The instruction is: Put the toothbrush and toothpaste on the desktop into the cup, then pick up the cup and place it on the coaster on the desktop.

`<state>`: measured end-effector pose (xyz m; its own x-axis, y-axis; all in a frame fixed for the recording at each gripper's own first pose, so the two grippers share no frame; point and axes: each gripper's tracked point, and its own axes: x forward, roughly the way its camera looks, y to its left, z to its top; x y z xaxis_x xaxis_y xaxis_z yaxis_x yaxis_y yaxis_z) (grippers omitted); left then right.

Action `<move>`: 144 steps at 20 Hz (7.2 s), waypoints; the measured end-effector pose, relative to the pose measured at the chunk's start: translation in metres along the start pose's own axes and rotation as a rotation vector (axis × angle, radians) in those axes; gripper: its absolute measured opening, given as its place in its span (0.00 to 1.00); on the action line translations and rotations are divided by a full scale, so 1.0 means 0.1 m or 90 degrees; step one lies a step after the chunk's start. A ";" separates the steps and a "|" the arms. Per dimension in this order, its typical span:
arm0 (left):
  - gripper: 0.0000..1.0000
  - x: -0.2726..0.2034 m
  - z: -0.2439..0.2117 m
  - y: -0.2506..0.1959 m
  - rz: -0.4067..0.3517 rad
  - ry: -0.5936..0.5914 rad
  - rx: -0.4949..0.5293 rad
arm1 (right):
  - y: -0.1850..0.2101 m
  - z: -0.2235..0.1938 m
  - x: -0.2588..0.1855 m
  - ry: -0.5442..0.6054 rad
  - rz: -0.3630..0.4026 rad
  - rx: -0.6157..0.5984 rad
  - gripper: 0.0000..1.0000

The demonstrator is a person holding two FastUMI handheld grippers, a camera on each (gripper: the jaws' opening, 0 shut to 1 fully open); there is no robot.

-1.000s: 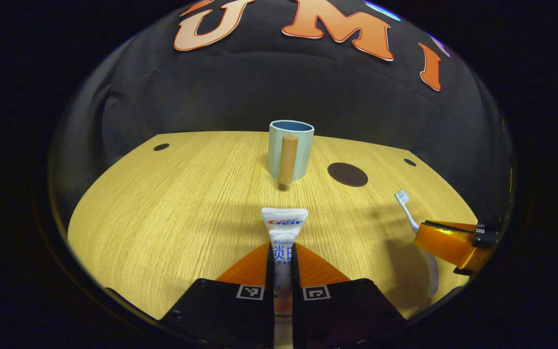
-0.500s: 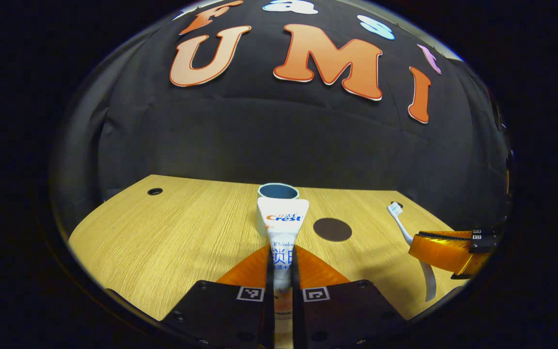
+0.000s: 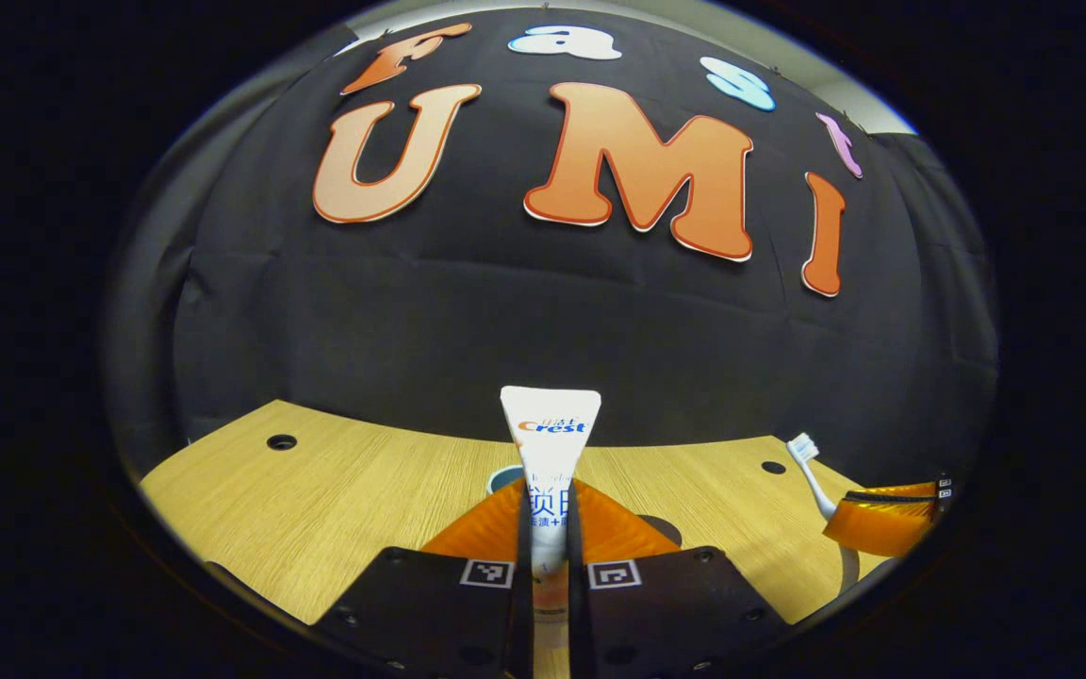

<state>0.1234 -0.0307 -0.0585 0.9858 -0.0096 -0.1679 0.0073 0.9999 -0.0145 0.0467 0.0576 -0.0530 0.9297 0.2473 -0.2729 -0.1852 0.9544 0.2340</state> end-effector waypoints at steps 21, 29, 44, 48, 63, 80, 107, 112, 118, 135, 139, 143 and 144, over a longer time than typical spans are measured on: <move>0.14 1.30 0.28 0.16 -0.040 -0.062 -0.003 | -0.22 0.32 0.35 -0.040 -0.025 -0.011 0.04; 0.18 1.43 0.10 0.09 -0.051 -0.026 0.022 | -0.12 0.36 0.33 -0.050 -0.018 -0.015 0.04; 0.98 0.80 -0.10 0.21 -0.069 0.031 0.025 | 0.13 0.54 0.23 -0.086 0.003 -0.020 0.03; 0.98 0.55 -0.20 0.46 -0.032 0.034 0.014 | 0.32 0.54 0.35 -0.093 0.034 -0.003 0.04; 0.98 -0.27 -0.48 0.89 -0.015 0.050 0.028 | 1.01 1.04 1.05 -0.206 0.161 0.013 0.04; 0.97 -0.69 -0.61 1.02 0.002 0.047 0.002 | 1.44 0.94 1.98 -0.275 0.224 0.042 0.03; 0.98 -0.82 -0.85 0.93 0.006 0.088 -0.040 | 1.21 0.42 1.97 -0.216 0.175 -0.130 0.17; 0.97 -0.81 -0.65 0.84 0.012 0.071 -0.014 | 0.93 0.59 1.55 -0.217 0.150 -0.123 0.37; 0.97 -0.61 -0.33 0.63 0.002 0.060 0.008 | 0.61 0.87 0.96 -0.248 0.115 -0.135 0.85; 0.97 0.42 0.18 0.14 -0.045 0.163 0.042 | -0.37 1.42 -0.47 -0.300 -0.029 -0.190 0.98; 0.97 0.58 -0.01 0.04 -0.059 0.255 0.051 | -0.44 1.40 -0.67 -0.293 -0.039 -0.199 0.98; 0.97 0.67 -0.33 0.07 -0.041 0.354 0.074 | -0.53 1.34 -0.81 -0.281 -0.056 -0.220 0.98; 0.97 0.69 -0.42 0.08 -0.038 0.382 0.071 | -0.53 1.33 -0.84 -0.279 -0.056 -0.222 0.98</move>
<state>0.1842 -0.0236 -0.1121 0.7168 -0.0393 -0.6962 0.1098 0.9923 0.0571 0.0205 -0.0365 0.0819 0.9779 0.1422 0.1531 -0.1255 0.9855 -0.1139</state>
